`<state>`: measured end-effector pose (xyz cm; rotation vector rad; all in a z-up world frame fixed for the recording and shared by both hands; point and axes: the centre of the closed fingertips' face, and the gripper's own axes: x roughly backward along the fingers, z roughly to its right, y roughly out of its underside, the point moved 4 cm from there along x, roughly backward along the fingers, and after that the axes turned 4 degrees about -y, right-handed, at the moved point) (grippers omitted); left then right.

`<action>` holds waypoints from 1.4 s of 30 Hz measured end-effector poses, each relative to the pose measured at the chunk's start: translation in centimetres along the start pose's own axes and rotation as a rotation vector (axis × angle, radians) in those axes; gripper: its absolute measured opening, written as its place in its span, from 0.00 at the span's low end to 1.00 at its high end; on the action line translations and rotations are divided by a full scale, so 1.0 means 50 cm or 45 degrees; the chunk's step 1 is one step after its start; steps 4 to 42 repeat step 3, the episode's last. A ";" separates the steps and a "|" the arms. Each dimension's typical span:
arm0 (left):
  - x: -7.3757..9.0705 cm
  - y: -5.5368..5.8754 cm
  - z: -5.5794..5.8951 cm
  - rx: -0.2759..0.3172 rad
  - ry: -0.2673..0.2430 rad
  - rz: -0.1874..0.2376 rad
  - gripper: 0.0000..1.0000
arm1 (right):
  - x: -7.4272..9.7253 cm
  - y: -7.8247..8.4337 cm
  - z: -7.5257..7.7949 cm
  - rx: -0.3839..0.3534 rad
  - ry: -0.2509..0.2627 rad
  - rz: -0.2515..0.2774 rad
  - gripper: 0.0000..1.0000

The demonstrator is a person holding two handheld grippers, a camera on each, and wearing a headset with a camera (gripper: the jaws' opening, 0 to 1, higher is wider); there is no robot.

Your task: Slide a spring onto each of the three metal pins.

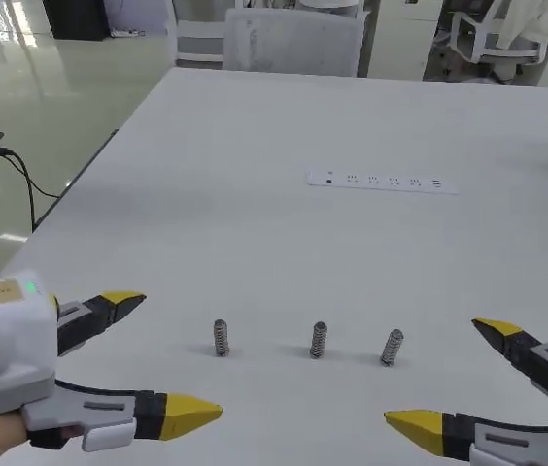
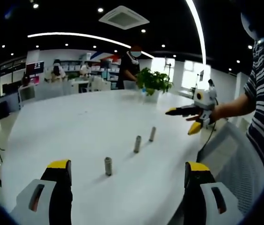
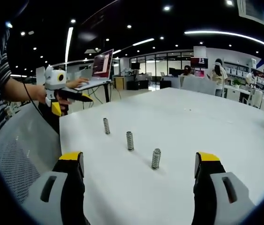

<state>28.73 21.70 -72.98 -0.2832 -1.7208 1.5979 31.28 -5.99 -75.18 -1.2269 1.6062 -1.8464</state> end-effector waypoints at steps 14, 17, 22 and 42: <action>0.003 -0.004 -0.004 -0.001 -0.014 0.005 0.98 | -0.001 -0.001 0.000 0.037 0.000 -0.018 0.99; 0.003 -0.004 -0.004 -0.001 -0.014 0.005 0.98 | -0.001 -0.001 0.000 0.037 0.000 -0.018 0.99; 0.003 -0.004 -0.004 -0.001 -0.014 0.005 0.98 | -0.001 -0.001 0.000 0.037 0.000 -0.018 0.99; 0.003 -0.004 -0.004 -0.001 -0.014 0.005 0.98 | -0.001 -0.001 0.000 0.037 0.000 -0.018 0.99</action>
